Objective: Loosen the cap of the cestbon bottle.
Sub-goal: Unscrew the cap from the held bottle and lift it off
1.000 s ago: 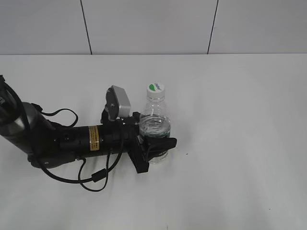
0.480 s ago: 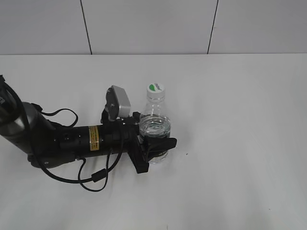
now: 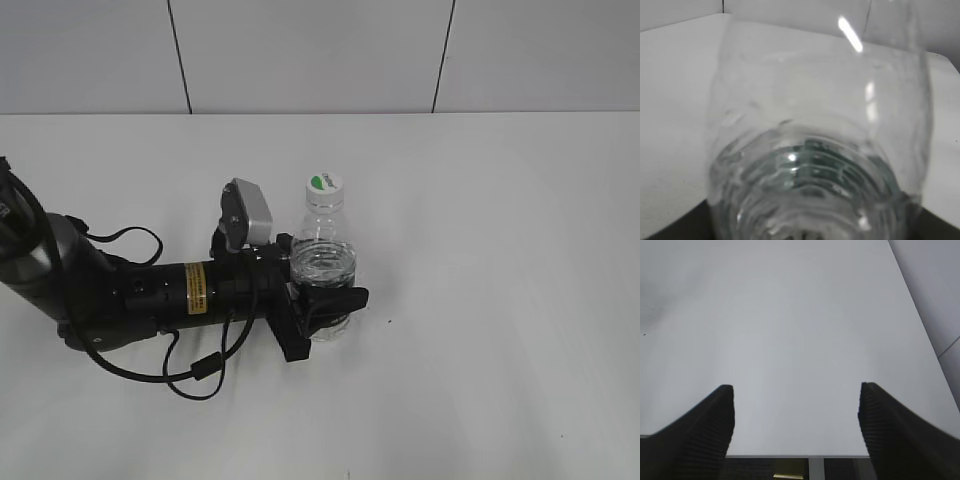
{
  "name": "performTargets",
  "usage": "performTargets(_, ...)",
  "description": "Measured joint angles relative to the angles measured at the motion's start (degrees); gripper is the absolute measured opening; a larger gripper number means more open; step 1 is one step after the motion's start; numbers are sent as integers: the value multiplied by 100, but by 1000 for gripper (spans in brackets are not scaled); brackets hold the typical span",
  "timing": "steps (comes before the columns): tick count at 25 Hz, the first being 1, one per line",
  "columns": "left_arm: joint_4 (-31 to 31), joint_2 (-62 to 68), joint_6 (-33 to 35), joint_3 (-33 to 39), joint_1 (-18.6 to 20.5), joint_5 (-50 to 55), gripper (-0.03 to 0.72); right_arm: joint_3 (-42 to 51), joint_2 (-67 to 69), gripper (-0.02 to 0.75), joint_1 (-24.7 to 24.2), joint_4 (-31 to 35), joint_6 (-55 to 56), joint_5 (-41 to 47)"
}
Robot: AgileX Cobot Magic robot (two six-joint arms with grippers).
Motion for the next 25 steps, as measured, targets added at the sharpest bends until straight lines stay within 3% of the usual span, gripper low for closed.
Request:
performTargets(11,-2,0,0,0,0,0,403,-1302,2164,624,0,61,2,6)
performTargets(20,-2,0,0,0,0,0,402,-2445,4534,637,0,866,7,-23)
performTargets(25,-7,0,0,0,-6,-12,402,-3023,6112,624,0,963,7,-42)
